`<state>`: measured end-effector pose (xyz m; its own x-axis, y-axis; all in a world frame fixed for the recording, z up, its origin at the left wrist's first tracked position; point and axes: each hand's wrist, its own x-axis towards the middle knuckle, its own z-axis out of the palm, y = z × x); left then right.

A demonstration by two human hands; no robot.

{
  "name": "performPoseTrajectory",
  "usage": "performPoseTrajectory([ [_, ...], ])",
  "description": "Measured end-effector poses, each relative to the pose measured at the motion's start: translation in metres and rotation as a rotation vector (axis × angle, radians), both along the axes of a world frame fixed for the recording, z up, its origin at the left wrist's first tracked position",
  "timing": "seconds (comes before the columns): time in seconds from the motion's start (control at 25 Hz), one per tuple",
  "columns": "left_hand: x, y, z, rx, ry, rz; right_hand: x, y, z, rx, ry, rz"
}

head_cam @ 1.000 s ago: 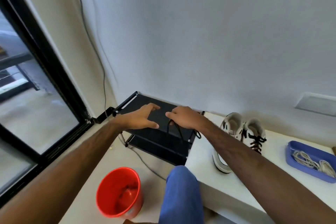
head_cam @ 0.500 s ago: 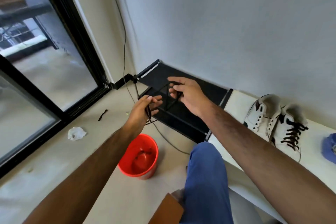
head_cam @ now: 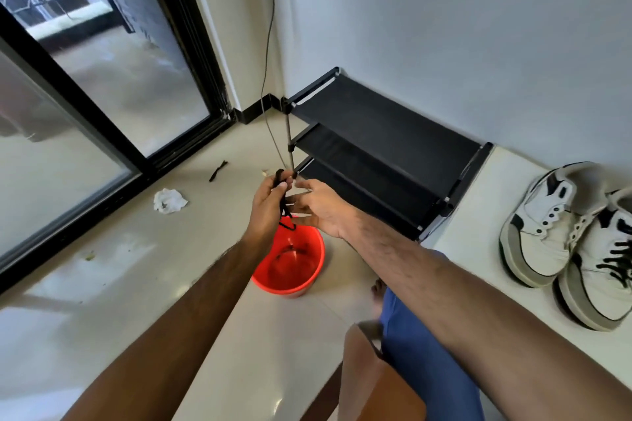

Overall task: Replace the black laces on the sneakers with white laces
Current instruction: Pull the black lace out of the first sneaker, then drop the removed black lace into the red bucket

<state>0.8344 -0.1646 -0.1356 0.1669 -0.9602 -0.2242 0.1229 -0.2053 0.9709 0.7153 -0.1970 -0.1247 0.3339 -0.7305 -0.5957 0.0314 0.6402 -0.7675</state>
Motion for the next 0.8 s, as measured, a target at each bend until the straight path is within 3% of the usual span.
performPoseTrajectory([
  [0.12, 0.015, 0.005, -0.027, 0.09, -0.037, -0.062, 0.004, -0.001, -0.014, 0.022, 0.067, 0.033],
  [0.2, 0.022, 0.007, -0.045, 0.129, -0.213, -0.107, -0.003, 0.002, -0.02, 0.042, 0.131, 0.061],
  [0.36, 0.037, 0.009, -0.062, 0.151, -1.152, -0.497, -0.042, -0.001, -0.025, -0.056, 0.29, 0.095],
  [0.4, 0.038, 0.01, -0.061, 0.122, -1.307, -0.555, -0.052, -0.001, -0.022, -0.116, 0.362, 0.134],
  [0.6, -0.008, -0.005, -0.02, -0.206, -1.452, -0.685, -0.117, 0.012, 0.007, -0.497, 0.809, 0.417],
  [0.8, -0.112, -0.047, 0.058, -0.54, -1.634, -0.78, -0.212, 0.028, 0.045, -0.77, 1.167, 0.344],
])
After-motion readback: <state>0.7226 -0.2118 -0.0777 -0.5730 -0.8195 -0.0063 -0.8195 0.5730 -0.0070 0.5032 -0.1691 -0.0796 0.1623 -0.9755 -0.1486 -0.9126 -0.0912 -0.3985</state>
